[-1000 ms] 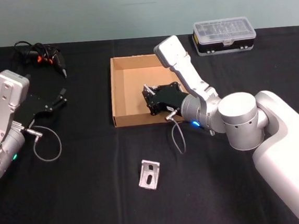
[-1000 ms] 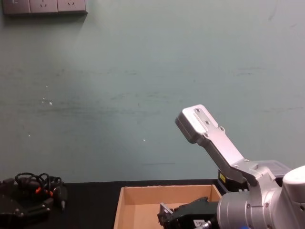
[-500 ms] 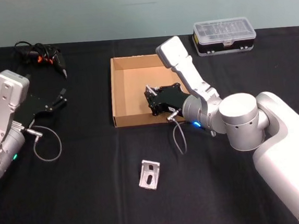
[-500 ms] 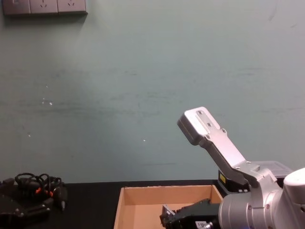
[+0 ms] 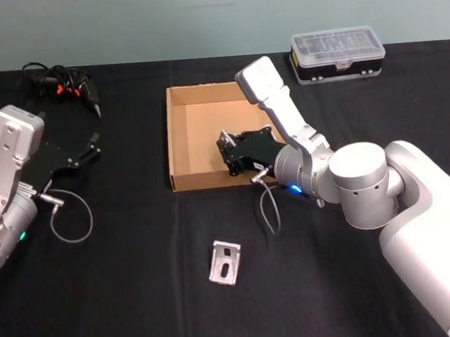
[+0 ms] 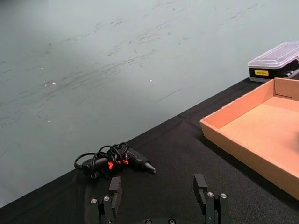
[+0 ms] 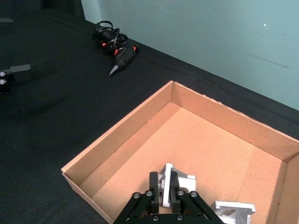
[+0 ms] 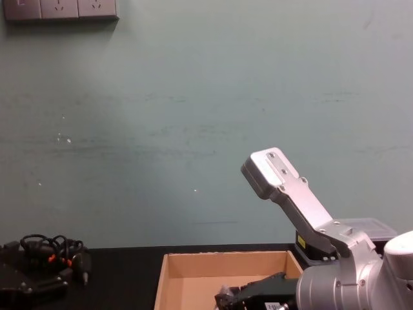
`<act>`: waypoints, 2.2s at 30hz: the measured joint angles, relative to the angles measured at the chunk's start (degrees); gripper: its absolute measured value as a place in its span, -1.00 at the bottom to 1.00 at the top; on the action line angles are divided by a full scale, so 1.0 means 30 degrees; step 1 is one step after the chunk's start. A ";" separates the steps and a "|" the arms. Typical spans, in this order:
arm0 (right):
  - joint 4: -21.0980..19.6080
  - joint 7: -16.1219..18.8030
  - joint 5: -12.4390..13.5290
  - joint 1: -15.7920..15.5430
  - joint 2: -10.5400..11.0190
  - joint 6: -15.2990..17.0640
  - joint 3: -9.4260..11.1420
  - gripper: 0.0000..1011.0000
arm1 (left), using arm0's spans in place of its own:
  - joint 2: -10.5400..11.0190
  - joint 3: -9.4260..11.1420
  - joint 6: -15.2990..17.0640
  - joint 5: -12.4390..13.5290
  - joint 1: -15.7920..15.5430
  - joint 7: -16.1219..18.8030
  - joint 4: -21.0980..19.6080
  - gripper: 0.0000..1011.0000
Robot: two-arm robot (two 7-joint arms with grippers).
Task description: Use one hand to pick up the angle iron from the table and place it into the box.
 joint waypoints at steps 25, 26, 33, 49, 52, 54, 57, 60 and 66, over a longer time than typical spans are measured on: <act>-0.0547 0.0003 0.0053 -0.0240 0.0023 -0.0377 0.0323 0.73 | 0.0000 0.0000 0.0000 0.0000 0.0000 0.0000 -0.0001 1.00; -0.0610 0.0008 0.0067 -0.0266 0.0047 -0.0380 0.0337 0.84 | 0.0000 -0.0001 0.0000 0.0000 0.0000 0.0000 -0.0001 1.00; -0.1311 0.0070 0.0239 -0.0547 0.0308 -0.0402 0.0532 0.98 | 0.0000 -0.0001 0.0000 0.0001 -0.0001 0.0000 -0.0001 1.00; -0.7938 0.1522 0.2051 -0.3583 0.3501 -0.0079 0.1806 0.98 | 0.0000 0.0001 0.0000 0.0000 0.0000 0.0000 0.0000 1.00; -0.9190 0.1812 0.2530 -0.4365 0.4212 -0.0013 0.2126 0.98 | 0.0001 0.0000 0.0000 0.0000 0.0000 0.0001 -0.0001 1.00; -0.9744 0.1948 0.2752 -0.4720 0.4544 0.0025 0.2245 0.98 | 0.0001 0.0000 0.0000 0.0001 -0.0001 0.0000 0.0000 1.00; -1.0765 0.2222 0.3098 -0.5312 0.5147 0.0125 0.2334 0.98 | 0.0000 0.0000 0.0000 0.0000 0.0000 0.0001 0.0000 1.00; -1.1593 0.2496 0.3364 -0.5748 0.5672 0.0252 0.2326 0.98 | 0.0000 0.0000 0.0000 0.0000 0.0000 0.0001 -0.0001 1.00; -1.2962 0.3158 0.3750 -0.6238 0.6727 0.0556 0.1999 0.98 | 0.0001 -0.0001 0.0000 0.0000 -0.0001 0.0001 0.0000 1.00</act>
